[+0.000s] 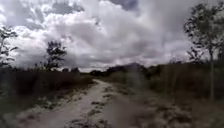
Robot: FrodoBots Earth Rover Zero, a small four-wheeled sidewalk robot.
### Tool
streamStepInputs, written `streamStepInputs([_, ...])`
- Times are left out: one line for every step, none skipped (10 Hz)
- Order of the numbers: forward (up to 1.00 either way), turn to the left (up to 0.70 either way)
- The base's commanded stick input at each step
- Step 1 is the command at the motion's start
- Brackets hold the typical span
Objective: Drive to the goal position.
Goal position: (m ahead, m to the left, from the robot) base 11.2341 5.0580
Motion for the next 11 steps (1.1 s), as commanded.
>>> streamStepInputs([0.69, 0.01])
streamStepInputs([0.69, 0.01])
streamStepInputs([0.69, 0.01])
streamStepInputs([0.69, 0.01])
streamStepInputs([0.69, 0.01])
streamStepInputs([0.69, 0.01])
streamStepInputs([0.69, 0.01])
streamStepInputs([0.69, 0.01])
streamStepInputs([0.69, 0.01])
streamStepInputs([0.69, 0.01])
streamStepInputs([0.69, 0.01])
